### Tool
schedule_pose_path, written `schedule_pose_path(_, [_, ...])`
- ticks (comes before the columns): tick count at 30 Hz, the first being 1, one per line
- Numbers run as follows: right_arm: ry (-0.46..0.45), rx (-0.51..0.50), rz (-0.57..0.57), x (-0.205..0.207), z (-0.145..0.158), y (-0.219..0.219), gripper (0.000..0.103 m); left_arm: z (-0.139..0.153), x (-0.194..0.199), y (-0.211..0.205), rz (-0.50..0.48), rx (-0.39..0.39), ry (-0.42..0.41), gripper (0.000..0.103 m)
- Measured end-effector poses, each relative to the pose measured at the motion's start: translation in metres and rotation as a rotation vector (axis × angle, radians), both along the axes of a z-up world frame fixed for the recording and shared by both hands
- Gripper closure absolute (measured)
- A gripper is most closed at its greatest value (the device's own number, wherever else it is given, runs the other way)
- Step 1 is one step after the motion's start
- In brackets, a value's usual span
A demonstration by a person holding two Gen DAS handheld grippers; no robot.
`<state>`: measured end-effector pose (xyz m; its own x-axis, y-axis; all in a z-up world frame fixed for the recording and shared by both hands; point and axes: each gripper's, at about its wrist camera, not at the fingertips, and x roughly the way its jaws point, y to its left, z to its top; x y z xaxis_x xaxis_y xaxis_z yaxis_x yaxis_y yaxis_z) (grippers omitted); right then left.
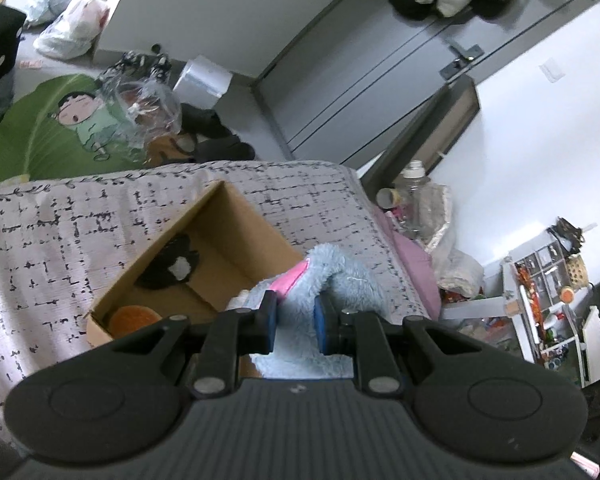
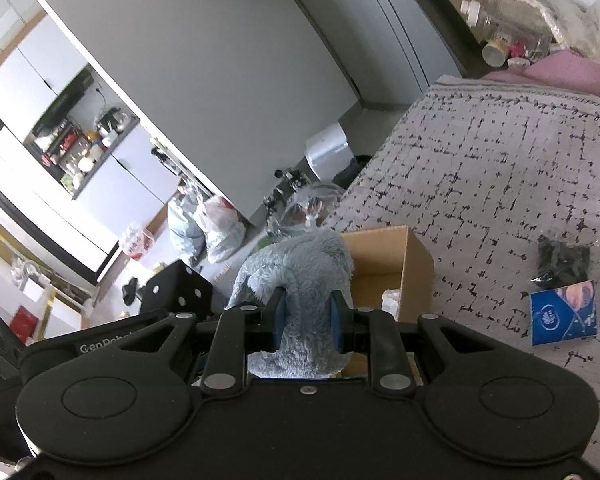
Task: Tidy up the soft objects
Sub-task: 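Lift the grey plush with the right tool and carry it over the box, then open the right tool to drop the grey plush into the box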
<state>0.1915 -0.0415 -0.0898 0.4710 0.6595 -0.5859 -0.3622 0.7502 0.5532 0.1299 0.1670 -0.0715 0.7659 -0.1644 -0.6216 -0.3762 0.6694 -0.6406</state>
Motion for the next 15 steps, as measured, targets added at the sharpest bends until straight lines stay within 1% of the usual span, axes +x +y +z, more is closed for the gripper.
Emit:
schedule_pose_path(9, [0.052,-0.073,0.013,0.019,-0.031,0.027,0.080,-0.037,0.020,0.020,0.015,-0.023,0.078,0.085])
schedule_pose_path(12, [0.074,-0.086,0.019,0.026,-0.041,0.035,0.080,-0.044,0.028,0.022,0.012,0.012,0.100,0.085])
schedule_pose_path(15, [0.081,-0.110,0.024,0.031,-0.048,0.042,0.080,-0.053,0.034,0.027,0.008,0.006,0.124,0.085])
